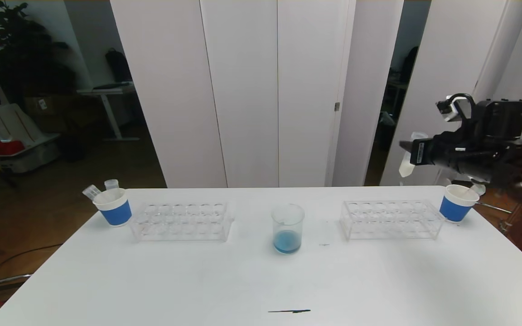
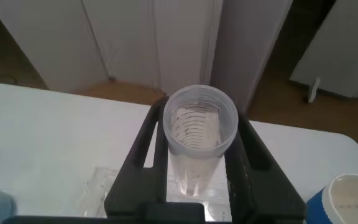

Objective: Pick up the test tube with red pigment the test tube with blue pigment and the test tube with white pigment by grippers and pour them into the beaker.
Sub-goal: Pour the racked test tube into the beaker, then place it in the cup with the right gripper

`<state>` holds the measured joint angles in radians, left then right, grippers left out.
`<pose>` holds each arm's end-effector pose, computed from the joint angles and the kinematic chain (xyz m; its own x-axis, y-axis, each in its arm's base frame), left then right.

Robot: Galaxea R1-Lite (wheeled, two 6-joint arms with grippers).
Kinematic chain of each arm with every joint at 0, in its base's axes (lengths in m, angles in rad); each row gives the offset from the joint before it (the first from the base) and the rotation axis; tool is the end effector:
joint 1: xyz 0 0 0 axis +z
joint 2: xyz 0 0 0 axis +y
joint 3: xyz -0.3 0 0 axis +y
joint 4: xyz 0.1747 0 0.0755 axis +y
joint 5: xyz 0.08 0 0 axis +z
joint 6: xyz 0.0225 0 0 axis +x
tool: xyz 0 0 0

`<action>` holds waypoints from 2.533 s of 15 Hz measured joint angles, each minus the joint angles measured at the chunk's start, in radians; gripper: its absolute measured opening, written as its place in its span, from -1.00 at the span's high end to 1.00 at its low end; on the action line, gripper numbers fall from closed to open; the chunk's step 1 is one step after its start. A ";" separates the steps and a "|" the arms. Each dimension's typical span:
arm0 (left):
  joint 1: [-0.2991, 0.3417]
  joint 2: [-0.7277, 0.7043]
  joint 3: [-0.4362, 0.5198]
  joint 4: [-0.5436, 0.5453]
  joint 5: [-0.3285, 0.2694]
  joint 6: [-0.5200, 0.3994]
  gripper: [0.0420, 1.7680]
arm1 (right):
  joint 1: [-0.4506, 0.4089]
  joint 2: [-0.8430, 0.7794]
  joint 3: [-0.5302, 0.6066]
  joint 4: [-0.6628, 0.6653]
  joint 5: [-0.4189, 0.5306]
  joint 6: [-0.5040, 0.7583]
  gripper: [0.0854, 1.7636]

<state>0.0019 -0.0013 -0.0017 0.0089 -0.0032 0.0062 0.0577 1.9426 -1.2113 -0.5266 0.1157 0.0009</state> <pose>-0.0230 -0.0001 0.0750 1.0000 -0.0013 -0.0059 0.0013 1.0000 0.0062 0.3889 0.0251 0.1982 0.9643 0.1713 -0.2019 -0.1699 0.9852 0.0243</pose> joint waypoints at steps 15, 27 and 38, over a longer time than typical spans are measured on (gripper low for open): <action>0.000 0.000 0.000 0.000 0.000 0.000 -0.97 | 0.171 0.167 -0.437 0.164 0.369 -0.258 0.39; 0.000 0.000 0.000 0.000 0.000 0.000 -0.97 | 0.277 0.231 -0.231 -0.209 0.379 -0.558 0.39; 0.000 0.000 0.000 0.000 0.000 0.000 -0.97 | 0.327 0.294 -0.176 -0.316 0.400 -0.902 0.39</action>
<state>0.0019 -0.0013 -0.0017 0.0089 -0.0032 0.0062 0.3843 2.2366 -1.3868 -0.8428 0.5155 -0.9011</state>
